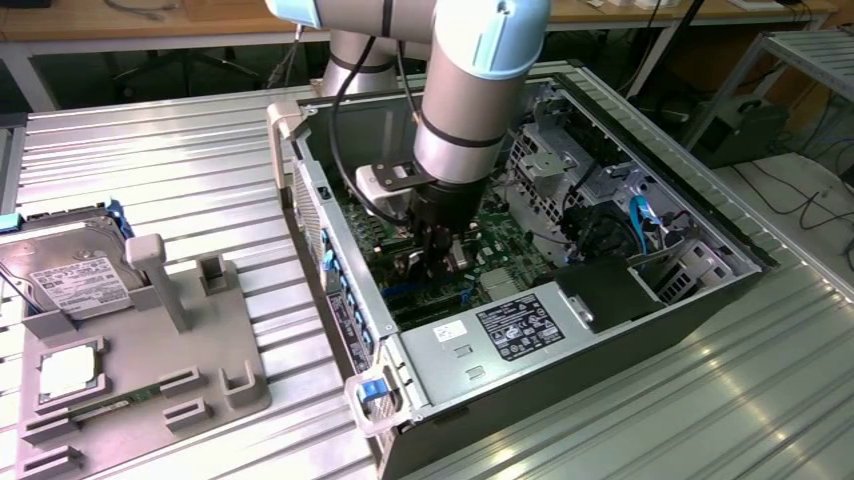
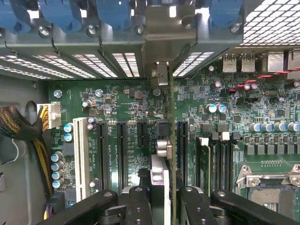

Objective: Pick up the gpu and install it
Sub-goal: 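Insert the gpu into the slot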

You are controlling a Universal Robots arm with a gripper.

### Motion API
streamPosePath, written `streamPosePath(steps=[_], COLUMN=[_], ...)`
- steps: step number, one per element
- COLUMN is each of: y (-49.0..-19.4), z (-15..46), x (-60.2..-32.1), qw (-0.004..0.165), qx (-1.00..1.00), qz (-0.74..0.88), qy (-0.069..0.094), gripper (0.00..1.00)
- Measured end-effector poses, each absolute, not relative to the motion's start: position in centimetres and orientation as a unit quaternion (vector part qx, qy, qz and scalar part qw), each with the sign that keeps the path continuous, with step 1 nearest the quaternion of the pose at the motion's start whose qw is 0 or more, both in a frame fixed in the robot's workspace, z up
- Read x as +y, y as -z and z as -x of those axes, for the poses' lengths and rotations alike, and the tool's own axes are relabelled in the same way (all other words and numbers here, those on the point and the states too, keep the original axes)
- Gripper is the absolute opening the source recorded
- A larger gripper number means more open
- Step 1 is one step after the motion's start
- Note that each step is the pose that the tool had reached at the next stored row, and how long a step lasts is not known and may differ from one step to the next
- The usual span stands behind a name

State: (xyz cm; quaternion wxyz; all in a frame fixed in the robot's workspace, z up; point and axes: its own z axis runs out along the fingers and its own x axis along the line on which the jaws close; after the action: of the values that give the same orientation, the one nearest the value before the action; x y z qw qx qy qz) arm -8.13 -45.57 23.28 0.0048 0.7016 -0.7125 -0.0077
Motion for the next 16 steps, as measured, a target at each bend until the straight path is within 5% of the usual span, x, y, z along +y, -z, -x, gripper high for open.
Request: streamPosePath(steps=[16], y=[-22.82], z=[8.15], x=[-45.57], qw=[0.005], qx=[-0.712], qz=[-0.702], qy=[0.008], gripper=[0.29])
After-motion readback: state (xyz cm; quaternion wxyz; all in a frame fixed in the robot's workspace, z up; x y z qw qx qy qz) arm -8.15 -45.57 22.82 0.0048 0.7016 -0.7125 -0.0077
